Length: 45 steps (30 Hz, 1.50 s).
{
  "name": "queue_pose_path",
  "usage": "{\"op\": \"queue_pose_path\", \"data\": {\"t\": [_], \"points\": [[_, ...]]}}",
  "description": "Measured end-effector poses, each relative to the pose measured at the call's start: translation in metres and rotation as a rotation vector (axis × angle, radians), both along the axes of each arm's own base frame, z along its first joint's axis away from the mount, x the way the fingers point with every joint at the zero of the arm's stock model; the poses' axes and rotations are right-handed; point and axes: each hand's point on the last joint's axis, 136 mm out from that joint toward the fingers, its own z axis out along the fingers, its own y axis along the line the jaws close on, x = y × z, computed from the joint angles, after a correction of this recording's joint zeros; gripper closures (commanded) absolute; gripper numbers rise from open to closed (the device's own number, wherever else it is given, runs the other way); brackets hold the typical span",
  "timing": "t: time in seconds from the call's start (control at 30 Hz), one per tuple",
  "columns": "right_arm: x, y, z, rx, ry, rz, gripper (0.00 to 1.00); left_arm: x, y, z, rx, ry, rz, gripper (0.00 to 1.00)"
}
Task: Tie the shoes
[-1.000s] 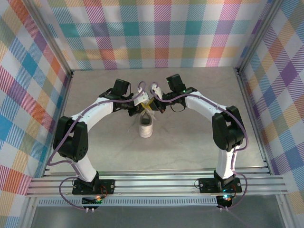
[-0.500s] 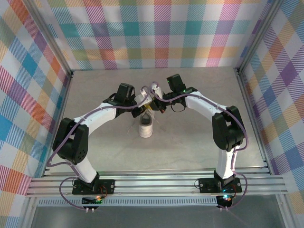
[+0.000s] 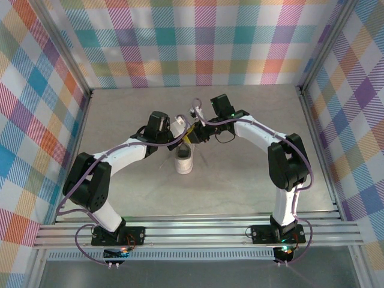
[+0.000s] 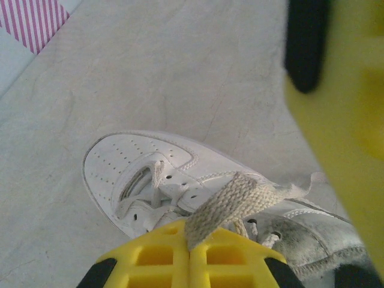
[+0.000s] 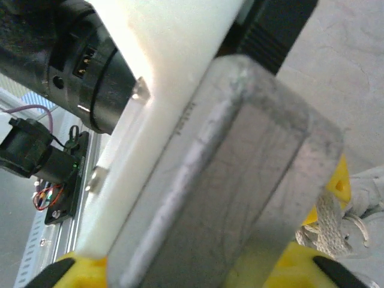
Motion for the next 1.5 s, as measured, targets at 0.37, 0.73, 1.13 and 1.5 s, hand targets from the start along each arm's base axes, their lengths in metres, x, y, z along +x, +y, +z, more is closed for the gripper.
{"op": "queue_pose_path", "data": {"t": [0.37, 0.73, 1.13, 1.5], "points": [[0.067, -0.028, 0.002, 0.006, 0.183, -0.214, 0.62, -0.009, -0.002, 0.005, -0.007, -0.02, -0.046, 1.0], [0.076, -0.004, -0.037, 0.004, 0.449, -0.135, 0.66, -0.011, -0.006, 0.008, 0.008, -0.057, -0.099, 1.0], [0.048, 0.002, -0.03, 0.034, 0.532, -0.024, 0.68, -0.012, -0.008, 0.008, 0.016, -0.067, -0.126, 1.0], [0.041, 0.003, -0.034, 0.025, 0.538, 0.004, 0.7, -0.01, -0.009, 0.011, 0.018, -0.078, -0.131, 1.0]]}}
